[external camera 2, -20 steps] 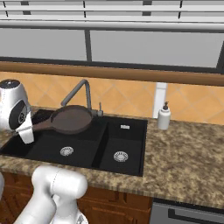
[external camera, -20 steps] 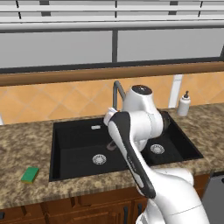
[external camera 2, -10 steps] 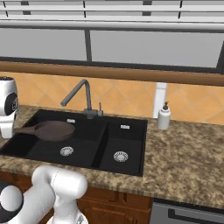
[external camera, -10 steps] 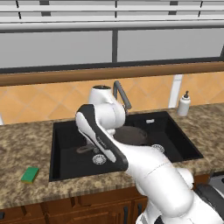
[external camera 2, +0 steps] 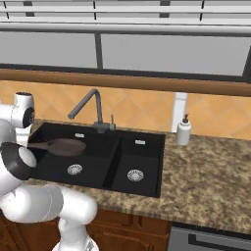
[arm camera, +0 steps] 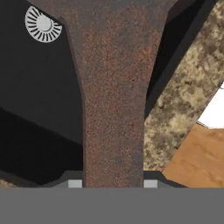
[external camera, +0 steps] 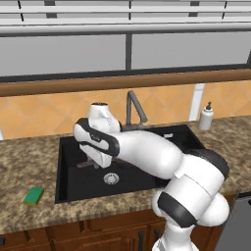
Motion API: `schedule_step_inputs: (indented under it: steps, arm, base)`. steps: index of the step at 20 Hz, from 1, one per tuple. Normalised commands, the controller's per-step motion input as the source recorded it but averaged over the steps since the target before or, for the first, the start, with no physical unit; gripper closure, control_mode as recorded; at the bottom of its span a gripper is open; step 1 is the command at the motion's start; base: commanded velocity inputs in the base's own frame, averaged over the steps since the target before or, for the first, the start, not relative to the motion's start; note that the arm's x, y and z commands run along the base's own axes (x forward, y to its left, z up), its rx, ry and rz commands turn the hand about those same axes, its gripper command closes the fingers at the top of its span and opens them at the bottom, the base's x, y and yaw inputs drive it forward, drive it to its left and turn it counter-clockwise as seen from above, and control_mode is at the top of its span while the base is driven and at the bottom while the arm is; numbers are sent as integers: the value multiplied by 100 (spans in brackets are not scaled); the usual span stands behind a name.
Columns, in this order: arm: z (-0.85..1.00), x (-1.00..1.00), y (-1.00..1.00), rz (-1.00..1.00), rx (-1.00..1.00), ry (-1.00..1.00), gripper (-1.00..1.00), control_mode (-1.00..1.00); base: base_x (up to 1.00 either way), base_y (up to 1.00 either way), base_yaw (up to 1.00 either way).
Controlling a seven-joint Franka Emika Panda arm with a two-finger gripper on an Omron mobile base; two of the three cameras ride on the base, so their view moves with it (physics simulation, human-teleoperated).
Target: Pick the pan and sponge and place them into the sink. Then turn on the water.
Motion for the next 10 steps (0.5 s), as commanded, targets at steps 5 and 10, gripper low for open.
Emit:
schedule_step_inputs:
  steps: [5,10]
  arm:
    - [-45,69,6,0,0,0,100,-100]
    - [-58,42,0,0,2,3,100,-100]
  base:
    - [0,0,0]
    - [0,0,0]
